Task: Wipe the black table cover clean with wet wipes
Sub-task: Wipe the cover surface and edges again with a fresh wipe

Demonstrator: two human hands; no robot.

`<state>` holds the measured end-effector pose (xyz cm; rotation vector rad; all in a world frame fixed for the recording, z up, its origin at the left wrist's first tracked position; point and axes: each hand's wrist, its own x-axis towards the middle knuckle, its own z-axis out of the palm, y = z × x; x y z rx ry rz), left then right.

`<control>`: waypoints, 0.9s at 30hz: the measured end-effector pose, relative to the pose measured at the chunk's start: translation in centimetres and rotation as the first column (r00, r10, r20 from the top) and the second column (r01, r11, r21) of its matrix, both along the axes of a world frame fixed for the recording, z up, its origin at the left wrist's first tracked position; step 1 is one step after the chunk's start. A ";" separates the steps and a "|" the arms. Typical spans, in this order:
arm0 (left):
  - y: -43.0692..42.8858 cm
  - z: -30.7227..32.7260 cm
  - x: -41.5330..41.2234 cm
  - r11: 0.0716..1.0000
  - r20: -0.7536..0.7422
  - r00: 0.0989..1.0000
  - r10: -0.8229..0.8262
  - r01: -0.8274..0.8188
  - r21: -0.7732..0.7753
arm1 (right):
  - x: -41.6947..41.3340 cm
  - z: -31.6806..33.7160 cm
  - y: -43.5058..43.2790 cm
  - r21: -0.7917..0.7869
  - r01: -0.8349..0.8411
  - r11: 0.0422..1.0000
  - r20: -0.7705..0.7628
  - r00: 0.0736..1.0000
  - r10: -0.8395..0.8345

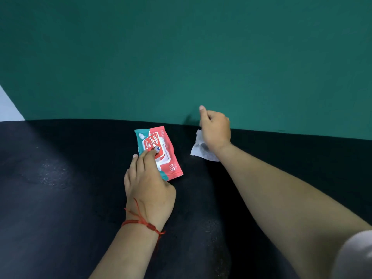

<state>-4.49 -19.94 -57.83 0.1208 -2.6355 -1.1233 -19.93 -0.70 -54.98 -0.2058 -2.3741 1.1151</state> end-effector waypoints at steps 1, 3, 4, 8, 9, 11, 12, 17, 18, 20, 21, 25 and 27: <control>0.2 0.0 0.0 1.000 0.001 1.000 -0.004 0.004 -0.004 | 0.1 0.6 0.5 -0.136 -0.037 0.990 0.036 0.998 0.042; 0.2 -0.1 -0.1 1.000 0.004 1.000 -0.004 0.004 -0.010 | 0.4 1.6 1.1 -0.347 -0.081 0.934 0.093 0.988 0.121; 0.1 -0.1 -0.1 1.000 0.008 1.000 -0.003 0.003 -0.012 | 0.8 2.0 1.3 -0.413 -0.079 0.907 0.125 0.982 0.142; 0.1 0.1 0.1 1.000 0.024 1.000 -0.003 0.003 -0.013 | 3.1 2.3 1.9 -0.055 -0.128 0.990 0.264 0.955 0.138; 0.1 0.2 0.1 1.000 0.025 1.000 -0.003 0.003 -0.012 | 3.9 2.0 1.6 0.102 -0.204 0.974 0.340 0.927 0.159; 0.1 0.4 0.2 1.000 0.021 1.000 -0.011 0.011 -0.014 | 5.3 0.9 0.5 0.321 -0.341 0.884 0.503 0.852 0.146; 0.1 0.4 0.2 1.000 0.020 1.000 -0.013 0.013 -0.013 | 5.7 0.3 0.1 0.386 -0.368 0.846 0.529 0.839 0.124; 0.1 0.3 0.1 1.000 0.025 1.000 -0.011 0.011 -0.016 | 4.2 0.5 -0.1 0.324 -0.275 0.905 0.517 0.853 0.074; 0.0 0.3 0.1 1.000 0.028 1.000 -0.007 0.008 -0.017 | 3.8 0.8 0.0 0.293 -0.264 0.919 0.516 0.853 0.080; 0.1 0.2 0.1 1.000 0.029 1.000 -0.007 0.008 -0.017 | 4.0 1.2 0.5 0.323 -0.243 0.915 0.427 0.900 0.089; 0.2 0.3 0.1 1.000 0.025 1.000 -0.007 0.008 -0.016 | 4.3 1.2 0.8 0.405 -0.200 0.892 0.327 0.943 0.063; 0.2 0.4 0.0 1.000 0.014 1.000 -0.004 0.004 -0.004 | 5.8 0.3 0.7 0.560 -0.259 0.787 0.435 0.901 -0.013; 0.3 0.5 0.0 1.000 0.014 1.000 -0.008 0.008 -0.007 | 5.8 -0.6 0.0 0.462 -0.369 0.806 0.645 0.764 -0.019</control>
